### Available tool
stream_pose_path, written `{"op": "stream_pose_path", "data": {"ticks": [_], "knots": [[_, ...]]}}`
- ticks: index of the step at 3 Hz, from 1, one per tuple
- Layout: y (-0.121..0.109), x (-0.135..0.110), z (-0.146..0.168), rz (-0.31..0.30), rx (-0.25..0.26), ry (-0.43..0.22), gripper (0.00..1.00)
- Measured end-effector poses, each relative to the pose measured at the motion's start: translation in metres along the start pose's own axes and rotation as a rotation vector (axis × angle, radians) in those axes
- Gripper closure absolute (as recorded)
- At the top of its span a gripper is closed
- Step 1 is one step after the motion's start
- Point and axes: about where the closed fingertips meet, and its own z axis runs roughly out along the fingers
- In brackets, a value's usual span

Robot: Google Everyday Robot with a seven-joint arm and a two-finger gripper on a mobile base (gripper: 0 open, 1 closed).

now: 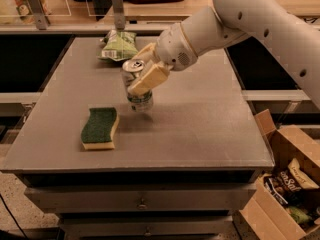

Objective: Move 7up can near sponge

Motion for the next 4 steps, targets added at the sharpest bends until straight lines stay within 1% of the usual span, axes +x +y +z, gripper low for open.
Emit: {"op": "stream_pose_path", "data": {"ticks": [1,2,3,4], "knots": [[0.04,0.002,0.012,-0.029,-0.061,-0.019,1.0],[0.067,-0.002,0.018,-0.07,-0.09,-0.046,0.82],[0.084,-0.006,0.018,-0.111,-0.102,-0.072,0.59],[0.095,-0.012,0.016,-0.151,-0.106,-0.094,0.36]]}}
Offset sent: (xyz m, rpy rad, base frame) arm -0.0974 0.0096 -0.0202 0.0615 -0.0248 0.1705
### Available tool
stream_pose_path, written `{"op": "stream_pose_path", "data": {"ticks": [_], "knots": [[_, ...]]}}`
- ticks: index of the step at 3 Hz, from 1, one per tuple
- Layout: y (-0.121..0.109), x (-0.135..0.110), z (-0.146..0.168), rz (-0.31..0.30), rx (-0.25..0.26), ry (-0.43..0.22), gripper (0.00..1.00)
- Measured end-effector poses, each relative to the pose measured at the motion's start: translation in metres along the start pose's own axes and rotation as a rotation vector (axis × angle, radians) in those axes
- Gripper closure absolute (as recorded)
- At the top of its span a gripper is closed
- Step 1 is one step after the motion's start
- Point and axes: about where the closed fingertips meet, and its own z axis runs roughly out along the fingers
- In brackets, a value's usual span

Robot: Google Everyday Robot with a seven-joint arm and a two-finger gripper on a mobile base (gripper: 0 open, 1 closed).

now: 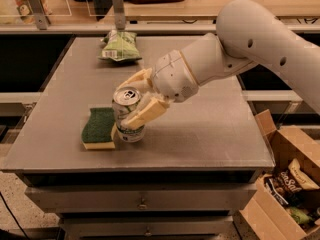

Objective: Move 7up can near sponge

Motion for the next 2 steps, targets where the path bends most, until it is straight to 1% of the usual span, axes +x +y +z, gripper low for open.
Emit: {"op": "stream_pose_path", "data": {"ticks": [1,2], "knots": [[0.0054,-0.0015,0.0024,-0.025,-0.005,0.0,0.13],[0.0061,0.0014,0.0048,-0.042,-0.002,0.021,0.0]]}}
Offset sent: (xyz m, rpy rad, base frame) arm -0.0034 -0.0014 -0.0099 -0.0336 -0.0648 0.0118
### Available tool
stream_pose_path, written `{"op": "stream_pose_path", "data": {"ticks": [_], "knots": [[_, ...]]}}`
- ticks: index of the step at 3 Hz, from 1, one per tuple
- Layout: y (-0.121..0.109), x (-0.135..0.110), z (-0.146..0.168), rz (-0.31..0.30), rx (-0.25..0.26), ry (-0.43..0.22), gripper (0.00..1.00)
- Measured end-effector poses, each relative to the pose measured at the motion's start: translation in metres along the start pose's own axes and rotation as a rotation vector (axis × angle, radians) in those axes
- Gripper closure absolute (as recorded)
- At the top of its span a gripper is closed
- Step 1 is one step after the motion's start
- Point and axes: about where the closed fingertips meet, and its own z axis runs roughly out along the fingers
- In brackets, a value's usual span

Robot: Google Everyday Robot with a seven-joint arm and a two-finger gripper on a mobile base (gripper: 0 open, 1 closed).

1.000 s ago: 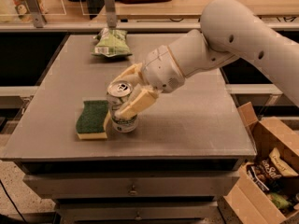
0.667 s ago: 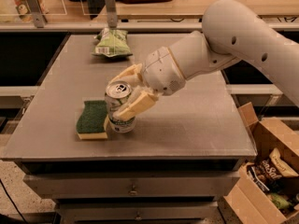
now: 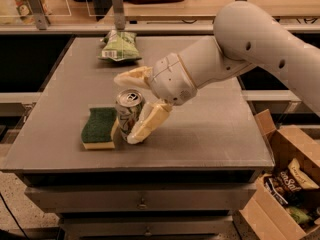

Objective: Move 7up can near sponge

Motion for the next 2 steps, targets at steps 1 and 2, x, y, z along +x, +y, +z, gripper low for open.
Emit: {"op": "stream_pose_path", "data": {"ticks": [1,2], "knots": [[-0.0025,0.0109,0.0015,0.026,0.003,-0.001,0.0],[-0.0064,0.0207,-0.0018,0.061,0.018,0.02,0.0]]}}
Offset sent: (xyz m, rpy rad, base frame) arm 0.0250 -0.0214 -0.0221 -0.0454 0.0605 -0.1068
